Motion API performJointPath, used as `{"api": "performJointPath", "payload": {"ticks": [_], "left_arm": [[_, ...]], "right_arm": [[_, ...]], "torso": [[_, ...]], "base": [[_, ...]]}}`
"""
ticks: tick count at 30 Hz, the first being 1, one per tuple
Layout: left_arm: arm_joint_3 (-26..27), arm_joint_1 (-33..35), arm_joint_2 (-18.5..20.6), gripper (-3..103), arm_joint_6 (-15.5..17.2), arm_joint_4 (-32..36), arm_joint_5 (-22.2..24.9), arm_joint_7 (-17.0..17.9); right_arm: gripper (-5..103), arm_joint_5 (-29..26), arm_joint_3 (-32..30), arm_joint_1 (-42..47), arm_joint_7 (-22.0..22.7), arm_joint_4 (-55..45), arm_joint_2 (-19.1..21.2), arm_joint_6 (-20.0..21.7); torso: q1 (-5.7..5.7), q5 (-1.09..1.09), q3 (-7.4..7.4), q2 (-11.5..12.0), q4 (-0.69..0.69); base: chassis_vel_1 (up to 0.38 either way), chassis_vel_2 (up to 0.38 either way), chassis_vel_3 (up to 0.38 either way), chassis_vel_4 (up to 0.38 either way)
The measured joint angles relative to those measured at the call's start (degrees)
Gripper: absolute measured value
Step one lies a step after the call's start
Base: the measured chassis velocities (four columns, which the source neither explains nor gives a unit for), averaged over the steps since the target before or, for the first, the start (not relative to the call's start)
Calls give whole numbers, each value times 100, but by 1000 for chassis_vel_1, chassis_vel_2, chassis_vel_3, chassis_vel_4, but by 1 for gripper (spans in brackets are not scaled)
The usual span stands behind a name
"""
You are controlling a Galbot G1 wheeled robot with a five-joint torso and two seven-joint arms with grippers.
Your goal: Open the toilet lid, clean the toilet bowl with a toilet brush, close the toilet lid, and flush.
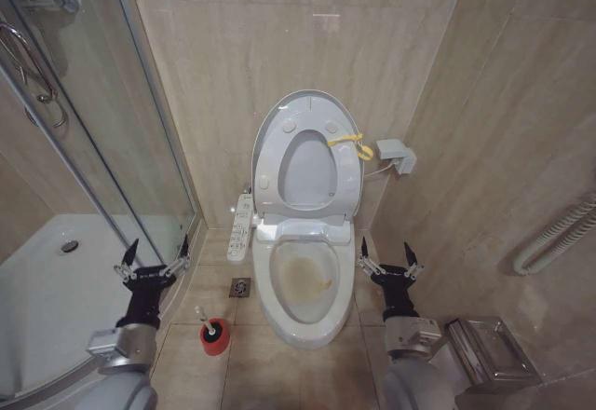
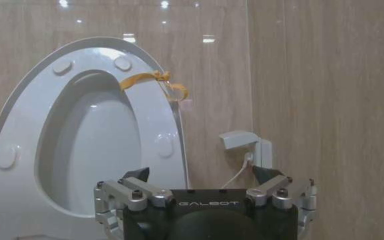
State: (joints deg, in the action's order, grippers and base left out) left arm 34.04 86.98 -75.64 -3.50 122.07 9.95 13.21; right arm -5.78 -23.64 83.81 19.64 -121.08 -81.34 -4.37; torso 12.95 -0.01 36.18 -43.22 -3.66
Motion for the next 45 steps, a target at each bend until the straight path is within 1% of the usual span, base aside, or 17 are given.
{"api": "performJointPath", "payload": {"ticks": [1, 3, 4, 7, 8, 9, 10, 12, 18, 22, 23, 26, 35, 37, 42, 43, 45], "left_arm": [[0, 0, 0, 100, 0, 0, 0, 0], [-93, -93, -28, 100, -389, -602, -119, 120], [-93, -93, -28, 100, -389, -602, -119, 120], [-305, -250, -33, 100, -1057, -1400, -295, 85], [-359, -291, -29, 100, -1205, -1581, -322, 50], [-359, -291, -29, 100, -1205, -1581, -322, 50], [-424, -341, -29, 97, -1347, -1758, -342, 8], [-558, -436, -45, 97, -1568, -2060, -357, -63], [-735, -602, -119, 98, -1649, -2586, -431, -94], [-841, -832, -162, 98, -1696, -3389, -463, -134], [-841, -832, -162, 98, -1696, -3389, -463, -134], [-826, -1083, -186, 98, -1856, -4062, -470, -206], [-878, -1276, -237, 98, -2161, -4795, -380, -550], [-896, -1399, -253, 98, -2242, -5124, -315, -652], [-874, -1664, -242, 99, -2384, -5729, -291, -726], [-874, -1664, -242, 99, -2384, -5729, -291, -726], [-847, -1849, -268, 99, -2585, -6093, -348, -781]], "right_arm": [[100, 0, 0, 0, 0, 0, 0, 0], [100, 0, 1, 0, -1, 0, 0, 0], [100, 0, 1, 0, -1, 0, 0, 0], [100, 0, 1, 0, -1, 0, 0, 0], [100, 0, 0, 0, 0, 0, 0, 0], [100, 0, 0, 0, 0, 0, 0, 0], [100, 0, 1, 0, -1, 0, 0, 0], [100, 0, 0, 0, 0, 0, 0, 0], [100, 0, 0, 0, 0, 0, 0, 0], [100, 0, 0, 0, 0, 0, 0, 0], [100, 0, 0, 0, 0, 0, 0, 0], [100, 0, 0, 0, 0, 0, 0, 0], [100, 0, 1, 0, 0, 0, 0, 0], [100, 0, 1, 0, 0, 0, 0, 0], [100, 0, 0, 0, 0, 0, 0, 0], [100, 0, 0, 0, 0, 0, 0, 0], [100, 0, 0, 0, 0, 0, 0, 0]], "torso": [[0, 0, 0, 0, 0], [0, 0, 0, 0, -1], [0, 0, 0, 0, -1], [0, 0, 0, 0, -2], [0, 0, 0, 0, -1], [0, 0, 0, 0, -1], [0, 0, 0, 0, -1], [0, 0, 0, 0, -1], [0, 1, 0, 0, -1], [0, 1, 0, -1, 0], [0, 1, 0, -1, 0], [1, 1, 0, 0, -1], [1, 0, 0, 0, 0], [1, 0, 0, 0, -1], [1, 1, 0, 0, -1], [1, 1, 0, 0, -1], [1, 1, 0, 0, 0]], "base": [[0, 0, 0, 0], [0, 0, 0, 0], [0, 0, 0, 0], [0, 0, 0, 0], [0, 0, 0, 0], [0, 0, 0, 0], [0, 0, 0, 0], [0, 0, 0, 0], [0, 0, 0, 0], [0, 0, 0, 0], [0, 0, 0, 0], [0, 0, 0, 0], [0, 0, 0, 0], [0, 0, 0, 0], [0, 0, 0, 0], [0, 0, 0, 0], [0, 0, 0, 0]]}}
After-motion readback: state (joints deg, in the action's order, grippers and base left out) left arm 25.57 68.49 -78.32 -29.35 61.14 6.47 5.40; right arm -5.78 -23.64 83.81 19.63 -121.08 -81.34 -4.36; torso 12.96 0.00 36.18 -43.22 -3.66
